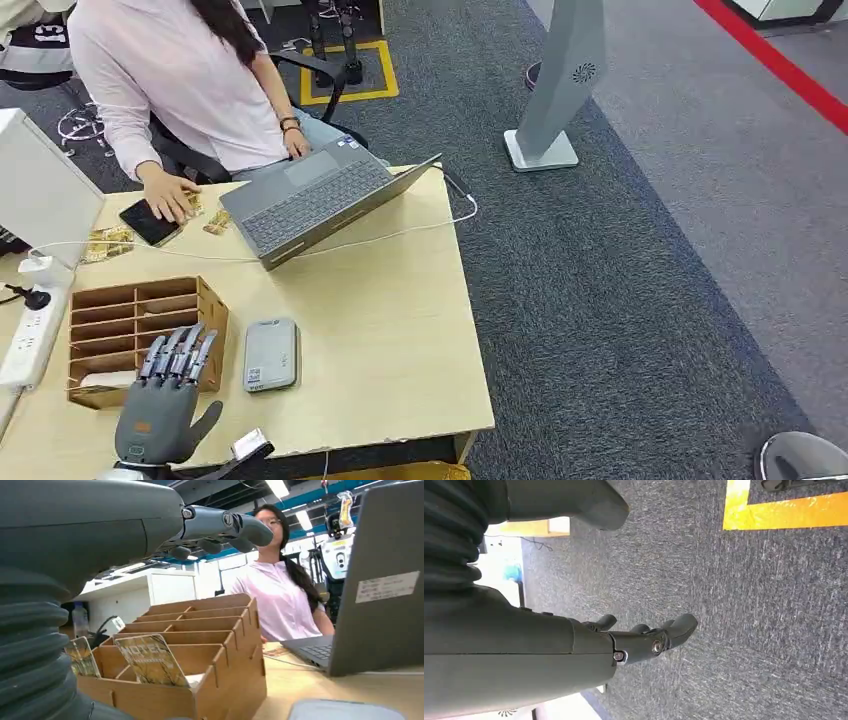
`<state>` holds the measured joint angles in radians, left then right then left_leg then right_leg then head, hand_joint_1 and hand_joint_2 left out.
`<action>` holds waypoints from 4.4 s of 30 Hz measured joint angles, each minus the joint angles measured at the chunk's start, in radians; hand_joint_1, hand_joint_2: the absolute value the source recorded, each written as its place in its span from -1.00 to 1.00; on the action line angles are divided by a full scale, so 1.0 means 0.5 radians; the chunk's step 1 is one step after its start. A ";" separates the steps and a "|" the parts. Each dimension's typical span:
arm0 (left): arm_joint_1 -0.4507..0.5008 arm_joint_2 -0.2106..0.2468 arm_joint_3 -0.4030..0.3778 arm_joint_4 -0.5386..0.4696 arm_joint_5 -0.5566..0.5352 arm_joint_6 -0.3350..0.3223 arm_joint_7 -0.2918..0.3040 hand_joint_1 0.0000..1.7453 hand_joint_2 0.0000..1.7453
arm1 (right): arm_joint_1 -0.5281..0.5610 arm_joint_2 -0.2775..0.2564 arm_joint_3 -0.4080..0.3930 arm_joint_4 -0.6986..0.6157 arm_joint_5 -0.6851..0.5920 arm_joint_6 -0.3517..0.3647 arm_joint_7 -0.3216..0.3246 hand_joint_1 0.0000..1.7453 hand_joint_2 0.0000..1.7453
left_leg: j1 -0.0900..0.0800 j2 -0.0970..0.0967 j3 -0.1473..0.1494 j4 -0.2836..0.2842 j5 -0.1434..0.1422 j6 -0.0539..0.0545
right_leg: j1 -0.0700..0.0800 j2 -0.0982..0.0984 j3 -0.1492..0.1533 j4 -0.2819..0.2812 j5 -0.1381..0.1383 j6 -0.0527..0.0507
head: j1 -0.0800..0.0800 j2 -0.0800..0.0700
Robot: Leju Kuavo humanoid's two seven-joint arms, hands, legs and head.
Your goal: Pass the card to the sensor for recognition and then transmit it.
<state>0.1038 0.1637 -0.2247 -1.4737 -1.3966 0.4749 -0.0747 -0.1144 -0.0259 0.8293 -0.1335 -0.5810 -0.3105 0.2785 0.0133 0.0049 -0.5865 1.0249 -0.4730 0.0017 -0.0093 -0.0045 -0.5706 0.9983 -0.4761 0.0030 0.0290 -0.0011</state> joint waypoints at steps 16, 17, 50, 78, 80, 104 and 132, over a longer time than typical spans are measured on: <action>-0.004 0.051 0.076 -0.053 0.085 -0.079 0.014 -1.00 1.00 | 0.000 -0.004 0.005 0.000 -0.005 0.013 -0.001 -1.00 1.00 | 0.000 0.000 0.000 0.000 0.000 0.000 | 0.000 0.000 0.000 0.000 0.000 0.000 | 0.000 0.000; -0.004 0.052 0.088 -0.053 0.072 -0.105 0.027 -1.00 1.00 | 0.000 -0.005 0.005 0.000 -0.007 0.014 -0.001 -1.00 1.00 | 0.000 0.000 0.000 0.000 0.000 0.000 | 0.000 0.000 0.000 0.000 0.000 0.000 | -0.001 0.000; -0.034 0.061 0.153 -0.012 -0.005 -0.341 0.186 -1.00 1.00 | 0.001 -0.006 0.021 0.000 -0.050 0.034 0.005 -1.00 1.00 | 0.000 0.000 0.000 0.000 0.000 0.000 | 0.000 0.000 0.000 0.000 0.000 0.000 | -0.001 0.000; -0.032 0.071 0.155 -0.004 0.014 -0.331 0.175 1.00 1.00 | 0.000 -0.008 0.036 0.000 -0.061 0.034 -0.001 -1.00 1.00 | 0.000 0.000 0.000 0.000 0.000 0.000 | 0.000 0.000 0.000 0.000 0.000 0.000 | -0.001 0.000; -0.032 0.071 0.155 -0.004 0.027 -0.331 0.172 1.00 1.00 | 0.001 -0.008 0.038 0.000 -0.063 0.034 -0.001 -1.00 1.00 | 0.000 0.000 0.000 0.000 0.000 0.000 | 0.000 0.000 0.000 0.000 0.000 0.000 | -0.001 0.000; -0.146 0.070 0.149 -0.237 0.163 -0.162 -0.037 1.00 1.00 | -0.002 -0.014 0.104 0.000 -0.129 0.010 -0.031 -1.00 1.00 | 0.000 0.000 0.001 0.000 0.001 -0.001 | 0.000 -0.001 0.001 0.000 0.000 0.000 | 0.000 0.000; -1.773 -0.116 0.045 1.065 -0.009 0.127 0.161 1.00 1.00 | -0.238 0.024 0.433 -0.001 0.046 0.151 0.139 -1.00 1.00 | 0.000 -0.003 -0.005 0.001 0.023 -0.002 | 0.000 -0.003 -0.006 0.001 0.022 -0.002 | -0.001 0.000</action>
<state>-0.7826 0.1056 -0.2022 -0.9413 -1.4012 0.5387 0.0057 -0.2335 -0.0141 1.0456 -0.1339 -0.5581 -0.2350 0.3479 0.0131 0.0034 -0.5892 1.0256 -0.4616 0.0006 -0.0094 -0.0058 -0.5734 0.9986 -0.4652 0.0021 0.0286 -0.0011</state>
